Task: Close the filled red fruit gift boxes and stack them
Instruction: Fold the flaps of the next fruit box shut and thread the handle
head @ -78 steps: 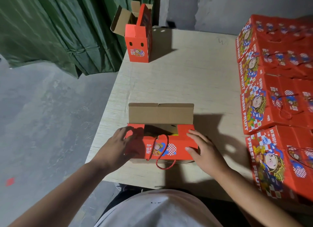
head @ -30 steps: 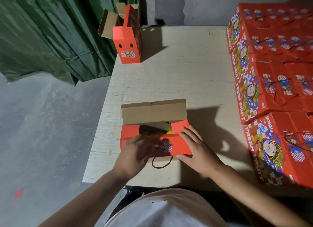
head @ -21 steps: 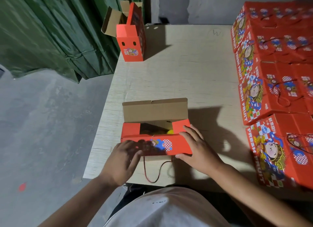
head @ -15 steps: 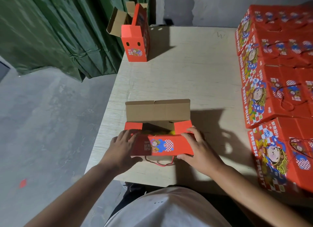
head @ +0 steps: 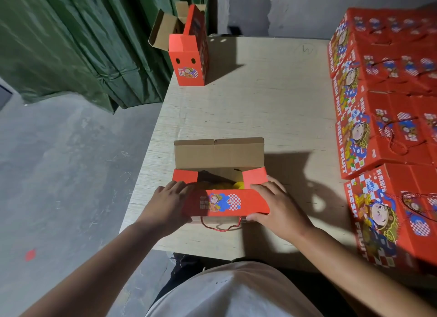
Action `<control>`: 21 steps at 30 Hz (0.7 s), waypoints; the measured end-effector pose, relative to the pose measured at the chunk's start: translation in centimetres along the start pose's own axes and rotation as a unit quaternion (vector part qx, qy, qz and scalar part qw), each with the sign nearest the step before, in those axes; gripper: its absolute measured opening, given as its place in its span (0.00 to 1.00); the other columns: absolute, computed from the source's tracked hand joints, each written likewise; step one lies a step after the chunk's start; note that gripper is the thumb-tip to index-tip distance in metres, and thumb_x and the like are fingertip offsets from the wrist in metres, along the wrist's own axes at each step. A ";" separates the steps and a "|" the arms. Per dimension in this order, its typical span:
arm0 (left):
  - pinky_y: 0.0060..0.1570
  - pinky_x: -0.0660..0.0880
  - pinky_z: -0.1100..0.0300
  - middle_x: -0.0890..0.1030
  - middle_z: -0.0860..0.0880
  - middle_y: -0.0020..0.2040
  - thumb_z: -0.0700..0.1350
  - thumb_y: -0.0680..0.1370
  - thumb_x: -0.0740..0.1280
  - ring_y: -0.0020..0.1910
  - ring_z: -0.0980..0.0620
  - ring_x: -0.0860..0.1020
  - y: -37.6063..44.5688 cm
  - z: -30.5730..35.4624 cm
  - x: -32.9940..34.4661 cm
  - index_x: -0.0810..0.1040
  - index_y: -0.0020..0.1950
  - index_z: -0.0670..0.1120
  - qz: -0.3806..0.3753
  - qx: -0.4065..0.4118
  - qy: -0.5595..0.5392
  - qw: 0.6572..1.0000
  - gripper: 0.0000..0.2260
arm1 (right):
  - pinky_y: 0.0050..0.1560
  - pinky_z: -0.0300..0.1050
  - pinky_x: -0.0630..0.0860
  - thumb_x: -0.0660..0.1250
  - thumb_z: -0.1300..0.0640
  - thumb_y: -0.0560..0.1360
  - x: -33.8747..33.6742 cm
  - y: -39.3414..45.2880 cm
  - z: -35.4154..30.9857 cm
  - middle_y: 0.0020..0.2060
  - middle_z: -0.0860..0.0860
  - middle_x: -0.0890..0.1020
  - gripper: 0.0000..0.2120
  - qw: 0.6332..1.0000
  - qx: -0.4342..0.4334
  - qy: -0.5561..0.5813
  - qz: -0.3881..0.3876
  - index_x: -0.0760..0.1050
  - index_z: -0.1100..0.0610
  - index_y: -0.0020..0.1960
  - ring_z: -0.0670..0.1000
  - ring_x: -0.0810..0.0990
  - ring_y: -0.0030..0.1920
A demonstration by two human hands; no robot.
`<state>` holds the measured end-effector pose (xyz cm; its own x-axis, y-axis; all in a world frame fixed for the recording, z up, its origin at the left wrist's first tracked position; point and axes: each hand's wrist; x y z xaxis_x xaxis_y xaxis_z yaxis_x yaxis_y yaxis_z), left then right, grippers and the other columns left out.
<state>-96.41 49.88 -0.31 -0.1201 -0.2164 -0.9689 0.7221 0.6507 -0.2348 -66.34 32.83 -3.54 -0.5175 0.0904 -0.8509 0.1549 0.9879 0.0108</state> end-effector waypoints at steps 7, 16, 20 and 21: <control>0.77 0.63 0.52 0.61 0.53 0.84 0.62 0.81 0.66 0.82 0.52 0.59 -2.1 -0.2 2.2 0.55 0.86 0.52 0.012 -0.002 -0.054 0.998 0.37 | 0.81 0.39 0.50 0.73 0.36 0.75 0.8 -1.3 0.2 0.79 0.45 0.68 0.39 1.000 0.000 0.000 -0.001 0.69 0.52 0.80 0.45 0.49 0.84; 0.73 0.62 0.70 0.70 0.57 0.76 0.46 0.85 0.64 0.73 0.54 0.69 -1.9 0.1 3.4 0.79 0.71 0.54 0.191 -0.023 -0.220 0.957 0.15 | 0.81 0.46 0.59 0.63 0.49 0.84 1.2 -1.3 1.1 0.82 0.45 0.62 0.22 0.995 0.016 0.095 0.020 0.74 0.51 0.77 0.44 0.55 0.83; 0.56 0.78 0.59 0.78 0.52 0.61 0.39 0.77 0.75 0.60 0.50 0.78 -0.2 -0.6 2.9 0.88 0.51 0.51 0.211 -0.161 -0.313 0.912 0.08 | 0.74 0.32 0.65 0.74 0.61 0.79 0.9 0.1 1.4 0.80 0.41 0.66 0.21 0.977 0.087 0.177 0.080 0.80 0.50 0.71 0.35 0.65 0.77; 0.51 0.79 0.57 0.79 0.53 0.58 0.41 0.76 0.76 0.57 0.51 0.80 0.1 -1.0 3.0 0.86 0.50 0.51 0.213 -0.199 -0.347 0.891 0.07 | 0.73 0.33 0.67 0.75 0.62 0.78 0.8 0.7 1.3 0.80 0.42 0.65 0.26 0.969 0.115 0.201 0.086 0.77 0.50 0.74 0.35 0.66 0.76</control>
<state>-97.34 50.01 -3.30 0.6580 -0.1961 -0.7271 0.2864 0.9581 0.0007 -65.56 33.41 -4.93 -0.7463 0.3393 -0.5726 0.4279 0.9036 -0.0223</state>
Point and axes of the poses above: each hand's wrist, its own y-axis towards the middle knuckle, its own x-axis out of the palm, z = x × y
